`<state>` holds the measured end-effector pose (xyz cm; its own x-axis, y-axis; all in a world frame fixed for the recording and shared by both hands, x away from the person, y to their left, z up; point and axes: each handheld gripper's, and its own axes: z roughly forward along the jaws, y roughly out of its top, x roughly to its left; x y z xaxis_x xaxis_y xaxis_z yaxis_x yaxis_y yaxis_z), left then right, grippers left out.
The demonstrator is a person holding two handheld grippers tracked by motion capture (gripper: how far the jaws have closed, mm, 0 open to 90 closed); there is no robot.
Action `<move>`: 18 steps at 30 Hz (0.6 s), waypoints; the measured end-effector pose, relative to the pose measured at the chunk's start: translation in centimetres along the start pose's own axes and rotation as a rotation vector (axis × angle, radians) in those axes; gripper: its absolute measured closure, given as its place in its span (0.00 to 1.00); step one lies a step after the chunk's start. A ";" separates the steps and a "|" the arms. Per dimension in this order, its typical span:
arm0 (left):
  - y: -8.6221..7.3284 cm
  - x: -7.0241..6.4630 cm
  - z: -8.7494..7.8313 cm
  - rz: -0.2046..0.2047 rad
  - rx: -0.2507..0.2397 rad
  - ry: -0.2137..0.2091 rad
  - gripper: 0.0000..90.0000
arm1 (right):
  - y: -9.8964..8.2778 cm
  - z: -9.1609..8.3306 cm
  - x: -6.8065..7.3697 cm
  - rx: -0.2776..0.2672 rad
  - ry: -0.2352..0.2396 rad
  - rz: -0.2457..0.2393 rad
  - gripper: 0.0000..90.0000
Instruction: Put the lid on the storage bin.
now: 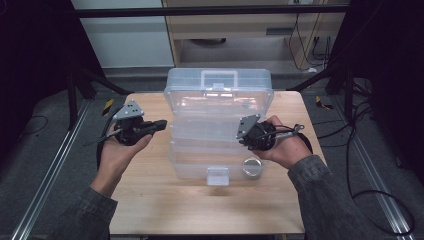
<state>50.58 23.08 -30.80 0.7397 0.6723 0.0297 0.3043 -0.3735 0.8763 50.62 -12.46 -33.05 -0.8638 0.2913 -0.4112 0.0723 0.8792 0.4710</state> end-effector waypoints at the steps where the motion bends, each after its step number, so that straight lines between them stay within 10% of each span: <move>1: 0.1 0.0 0.1 0.002 0.003 -0.001 1.00 | 0.0 0.0 0.0 0.001 0.001 -0.001 0.87; 18: 0.2 0.0 0.5 -0.005 0.000 -0.005 1.00 | 0.0 0.0 0.2 0.002 -0.004 -0.007 0.87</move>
<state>50.95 22.70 -30.91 0.7412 0.6710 0.0224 0.3086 -0.3701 0.8762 50.44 -12.41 -33.17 -0.8622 0.2863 -0.4178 0.0670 0.8822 0.4661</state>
